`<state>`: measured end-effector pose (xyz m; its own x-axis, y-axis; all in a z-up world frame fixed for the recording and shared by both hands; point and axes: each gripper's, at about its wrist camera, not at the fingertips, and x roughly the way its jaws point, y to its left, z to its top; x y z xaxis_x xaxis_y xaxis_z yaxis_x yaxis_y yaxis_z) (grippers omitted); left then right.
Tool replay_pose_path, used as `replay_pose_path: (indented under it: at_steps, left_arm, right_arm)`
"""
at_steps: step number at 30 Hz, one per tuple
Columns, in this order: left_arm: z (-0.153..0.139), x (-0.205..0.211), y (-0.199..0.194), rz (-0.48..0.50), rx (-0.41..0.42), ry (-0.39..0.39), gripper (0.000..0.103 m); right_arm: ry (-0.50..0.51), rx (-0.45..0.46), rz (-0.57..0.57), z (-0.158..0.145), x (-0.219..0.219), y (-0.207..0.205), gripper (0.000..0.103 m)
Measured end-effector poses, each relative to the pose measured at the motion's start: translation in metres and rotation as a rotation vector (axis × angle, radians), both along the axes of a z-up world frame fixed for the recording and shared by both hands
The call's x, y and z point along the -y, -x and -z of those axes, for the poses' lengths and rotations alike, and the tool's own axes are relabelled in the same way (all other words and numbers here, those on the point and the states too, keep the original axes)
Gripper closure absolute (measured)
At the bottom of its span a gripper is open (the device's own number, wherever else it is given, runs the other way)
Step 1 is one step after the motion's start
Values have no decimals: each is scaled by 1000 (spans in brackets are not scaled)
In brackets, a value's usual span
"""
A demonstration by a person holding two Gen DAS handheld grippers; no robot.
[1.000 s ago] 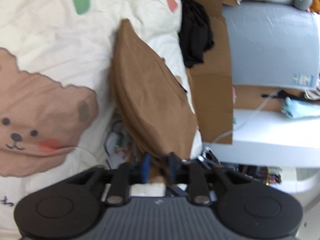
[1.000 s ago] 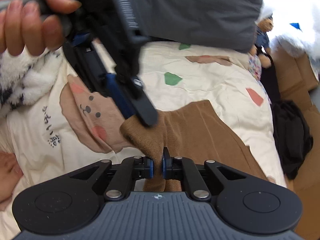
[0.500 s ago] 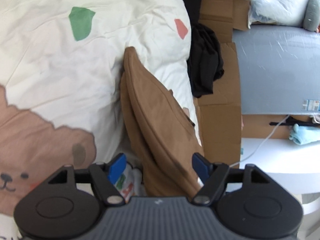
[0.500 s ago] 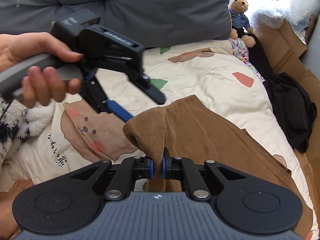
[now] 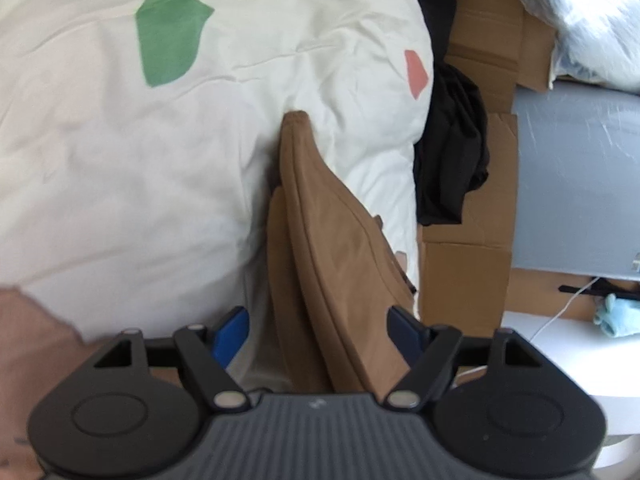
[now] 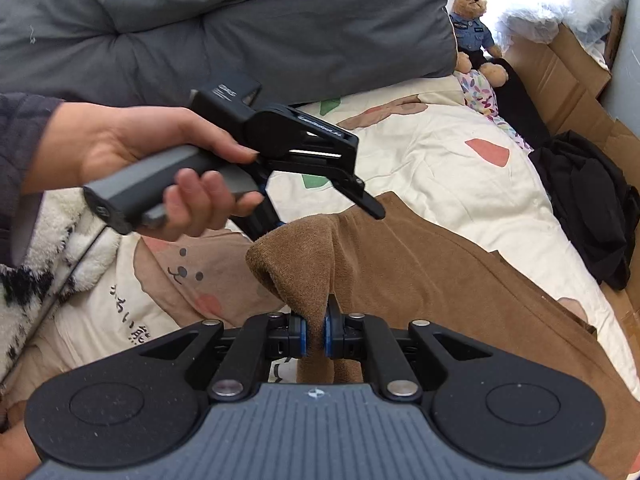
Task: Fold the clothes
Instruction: 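Lift the held shirt end with both tools and fold it over the bundle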
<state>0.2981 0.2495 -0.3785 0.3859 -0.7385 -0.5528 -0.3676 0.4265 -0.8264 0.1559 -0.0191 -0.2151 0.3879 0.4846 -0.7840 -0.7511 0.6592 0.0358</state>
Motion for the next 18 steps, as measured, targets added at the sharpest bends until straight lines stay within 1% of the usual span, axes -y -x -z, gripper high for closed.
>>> replay_pose_path:
  at_steps: [2,3,4,5,6,7,8,9,10,14,18]
  left_arm:
    - [1,2,-4,15,1,-2,30]
    - [1,2,-6,23,2,-2,38]
    - [0,5,-9,36,10,-10,53]
    - [-1,7,-10,44,16,-18,60]
    - [-4,10,-12,58,24,-50,78]
    - [-7,13,-14,77,29,-98,89]
    - [-9,16,-14,85,35,-108,89]
    - [-11,18,-15,93,40,-117,92]
    - [-14,19,-16,97,60,-121,93]
    - [-26,27,-21,120,94,-136,94]
    - [-42,37,-27,144,121,-148,94]
  right_arm:
    - [-13,-11,6,-2,3,-1,95]
    - [-16,-13,7,-2,4,-1,95]
    - [-21,-14,8,-3,6,-1,95]
    - [-25,-16,10,-2,7,-1,95]
    - [-36,-21,15,-2,10,-1,95]
    - [-40,-25,19,-1,12,-2,95]
    - [-45,-30,24,0,13,-2,95]
    - [-54,-38,35,1,16,-3,95]
    - [-63,-47,47,2,18,-4,95]
    - [-132,-108,124,6,31,-10,95]
    - [-174,-130,163,4,42,-12,95]
